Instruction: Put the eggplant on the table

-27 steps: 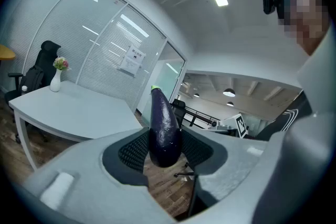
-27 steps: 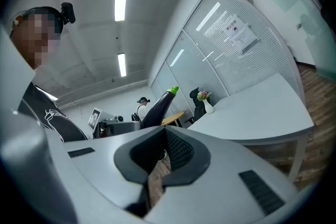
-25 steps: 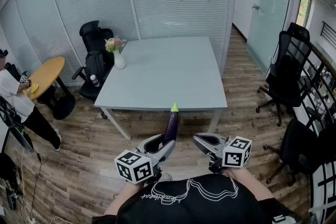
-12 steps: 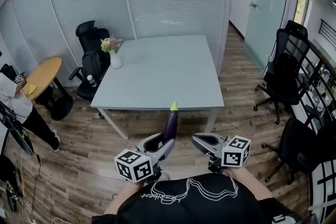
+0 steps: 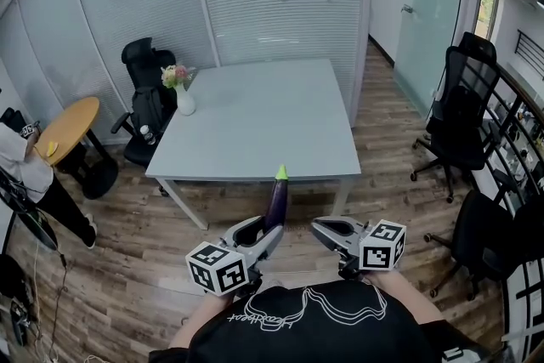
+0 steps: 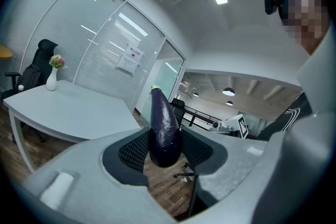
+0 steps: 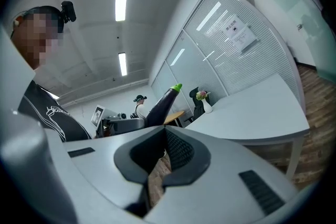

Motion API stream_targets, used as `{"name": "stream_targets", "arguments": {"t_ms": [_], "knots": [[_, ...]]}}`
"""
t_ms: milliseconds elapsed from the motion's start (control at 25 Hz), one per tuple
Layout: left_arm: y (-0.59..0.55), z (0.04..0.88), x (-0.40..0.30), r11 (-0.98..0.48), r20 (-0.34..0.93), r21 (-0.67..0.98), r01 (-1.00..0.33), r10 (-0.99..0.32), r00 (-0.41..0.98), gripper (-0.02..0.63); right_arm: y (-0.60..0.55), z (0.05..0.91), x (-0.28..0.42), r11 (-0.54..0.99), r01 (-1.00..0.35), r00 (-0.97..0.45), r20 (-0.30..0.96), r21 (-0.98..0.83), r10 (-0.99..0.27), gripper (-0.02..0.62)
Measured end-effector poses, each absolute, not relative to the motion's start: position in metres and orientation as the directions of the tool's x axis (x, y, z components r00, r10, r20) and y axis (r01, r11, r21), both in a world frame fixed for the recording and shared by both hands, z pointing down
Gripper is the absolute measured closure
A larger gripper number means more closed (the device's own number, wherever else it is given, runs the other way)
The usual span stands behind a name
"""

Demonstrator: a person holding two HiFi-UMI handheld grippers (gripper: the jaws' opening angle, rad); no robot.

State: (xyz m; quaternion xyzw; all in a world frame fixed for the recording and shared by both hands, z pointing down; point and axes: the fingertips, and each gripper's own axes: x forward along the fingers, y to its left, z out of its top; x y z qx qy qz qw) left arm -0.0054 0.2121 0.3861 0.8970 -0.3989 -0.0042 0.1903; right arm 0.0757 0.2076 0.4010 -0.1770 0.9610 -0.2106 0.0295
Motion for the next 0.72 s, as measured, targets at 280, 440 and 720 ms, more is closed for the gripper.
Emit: {"name": "stream_targets", "arguments": {"t_ms": [280, 440, 720], "knots": [[0.188, 0.389, -0.013, -0.611, 0.149, 0.353, -0.708, -0.710, 0.688, 0.407, 0.184, 0.404, 0.069, 0.841, -0.334, -0.933, 0.023, -0.426, -0.359, 0.586], [0.160, 0.396, -0.018, -0.611, 0.160, 0.371, -0.699, -0.699, 0.697, 0.407, 0.157, 0.413, 0.066, 0.823, -0.355, -0.926, 0.044, -0.445, -0.375, 0.586], [0.092, 0.398, -0.038, -0.612, 0.182, 0.392, -0.687, -0.680, 0.710, 0.407, 0.090, 0.412, 0.046, 0.799, -0.374, -0.916, 0.052, -0.471, -0.398, 0.586]]}}
